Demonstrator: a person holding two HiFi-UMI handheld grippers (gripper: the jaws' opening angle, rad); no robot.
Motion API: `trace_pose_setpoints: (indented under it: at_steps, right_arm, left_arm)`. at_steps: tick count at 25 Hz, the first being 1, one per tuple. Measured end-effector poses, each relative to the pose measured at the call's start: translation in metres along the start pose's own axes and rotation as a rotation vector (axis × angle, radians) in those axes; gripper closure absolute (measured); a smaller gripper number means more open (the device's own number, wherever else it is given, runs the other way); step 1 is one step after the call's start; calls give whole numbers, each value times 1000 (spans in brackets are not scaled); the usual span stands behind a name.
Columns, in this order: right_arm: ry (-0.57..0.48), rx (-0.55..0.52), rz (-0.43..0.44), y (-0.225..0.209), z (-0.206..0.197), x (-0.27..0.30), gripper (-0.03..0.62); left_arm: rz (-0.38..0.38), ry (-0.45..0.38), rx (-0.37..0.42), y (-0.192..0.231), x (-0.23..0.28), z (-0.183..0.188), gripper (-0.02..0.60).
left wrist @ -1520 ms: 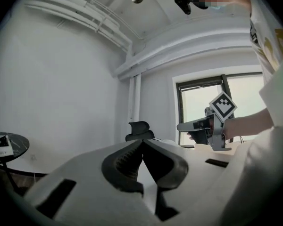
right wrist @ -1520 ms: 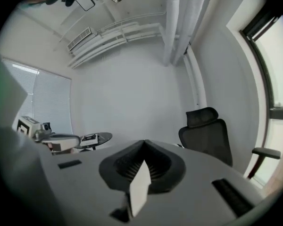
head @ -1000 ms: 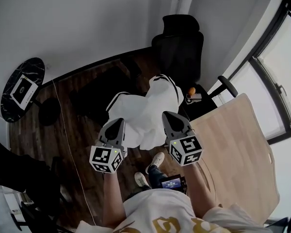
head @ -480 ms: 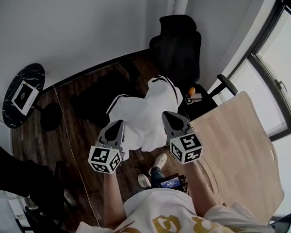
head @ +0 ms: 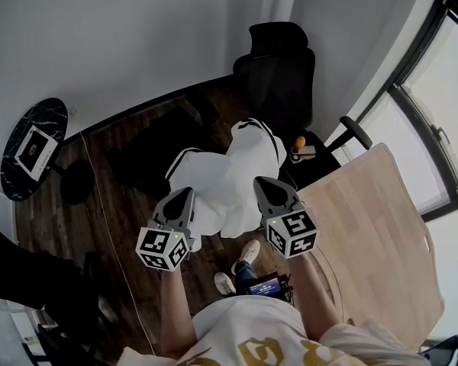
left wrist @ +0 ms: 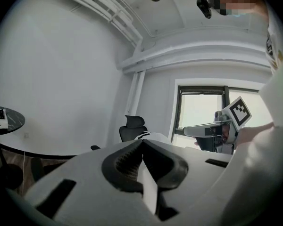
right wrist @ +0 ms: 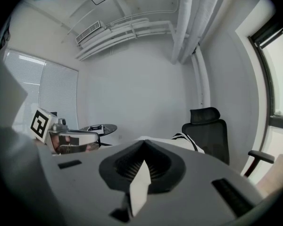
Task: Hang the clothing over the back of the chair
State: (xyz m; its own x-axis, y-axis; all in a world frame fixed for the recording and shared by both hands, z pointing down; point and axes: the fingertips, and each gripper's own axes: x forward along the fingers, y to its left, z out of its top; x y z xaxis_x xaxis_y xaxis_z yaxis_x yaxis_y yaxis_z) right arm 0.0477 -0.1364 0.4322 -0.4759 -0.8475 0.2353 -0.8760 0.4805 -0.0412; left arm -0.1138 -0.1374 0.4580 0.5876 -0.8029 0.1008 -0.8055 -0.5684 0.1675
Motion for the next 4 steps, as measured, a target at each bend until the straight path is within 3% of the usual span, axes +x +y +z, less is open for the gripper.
trace_pose_setpoints:
  at_steps: [4]
  right_arm:
    - [6,11,-5,3,-1,-1,583]
  left_arm:
    - [-4,30,2,1,-3,-5,560]
